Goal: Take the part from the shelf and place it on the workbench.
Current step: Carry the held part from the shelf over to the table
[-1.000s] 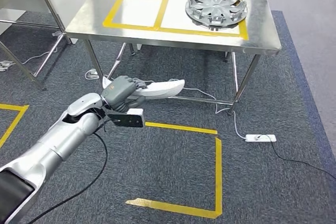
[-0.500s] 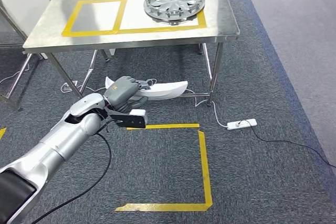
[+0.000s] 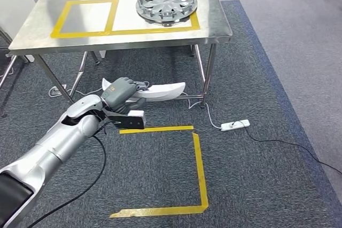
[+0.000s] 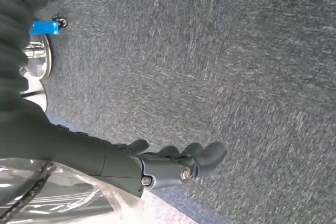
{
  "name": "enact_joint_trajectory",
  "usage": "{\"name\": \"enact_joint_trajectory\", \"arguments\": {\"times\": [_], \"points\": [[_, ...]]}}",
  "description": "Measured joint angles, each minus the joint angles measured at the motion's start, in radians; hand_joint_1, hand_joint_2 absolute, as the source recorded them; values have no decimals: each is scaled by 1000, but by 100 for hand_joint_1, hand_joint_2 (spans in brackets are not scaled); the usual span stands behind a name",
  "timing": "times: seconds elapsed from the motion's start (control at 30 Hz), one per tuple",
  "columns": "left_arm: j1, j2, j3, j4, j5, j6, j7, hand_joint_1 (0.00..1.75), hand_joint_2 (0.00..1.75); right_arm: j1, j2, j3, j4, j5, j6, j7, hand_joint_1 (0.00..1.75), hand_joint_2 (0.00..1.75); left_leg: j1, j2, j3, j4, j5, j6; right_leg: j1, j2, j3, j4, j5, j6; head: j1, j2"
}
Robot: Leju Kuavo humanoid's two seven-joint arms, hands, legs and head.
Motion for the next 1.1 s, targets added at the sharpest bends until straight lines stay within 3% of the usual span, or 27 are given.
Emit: {"name": "enact_joint_trajectory", "arguments": {"times": [0.6, 0.9, 0.97, 1.03, 1.07, 1.1], "points": [[2, 0, 0, 2, 0, 0, 0, 175, 175, 0, 0, 0, 0, 4, 0, -3, 0, 175, 0, 0, -3, 1, 2, 4, -1, 0, 1, -6, 5, 6, 0, 0], [1, -1, 0, 2, 0, -2, 0, 175, 175, 1, 0, 0, 0, 14, -1, -3, 0, 175, -1, 2, 2, -13, 15, 24, -4, -2, -1, -12, 11, 25, 0, 0], [0, -3, 0, 2, 0, -2, 0, 175, 175, 1, 0, 0, 0, 14, -1, -4, 0, 175, 7, 6, 8, -31, 27, 30, -4, -10, -26, 39, -26, 34, 2, 0], [1, -3, 0, 3, 0, -2, 0, 175, 175, 1, -1, 0, 0, 14, -1, -4, 0, 175, 10, 10, 7, -34, 31, 33, -10, -19, -80, 163, -93, 44, 4, 0], [4, -3, 0, 4, -1, -2, 0, 175, 175, 2, -1, 0, 0, 13, 0, -4, 0, 175, 11, 11, 5, -34, 31, 33, -15, -22, -105, 223, -118, 49, 4, 0], [7, -3, 0, 5, -1, -2, 0, 175, 175, 2, -1, 0, 0, 13, 1, -4, 0, 175, 13, 12, 5, -34, 31, 31, -20, -24, -116, 255, -124, 55, 4, 0]]}}
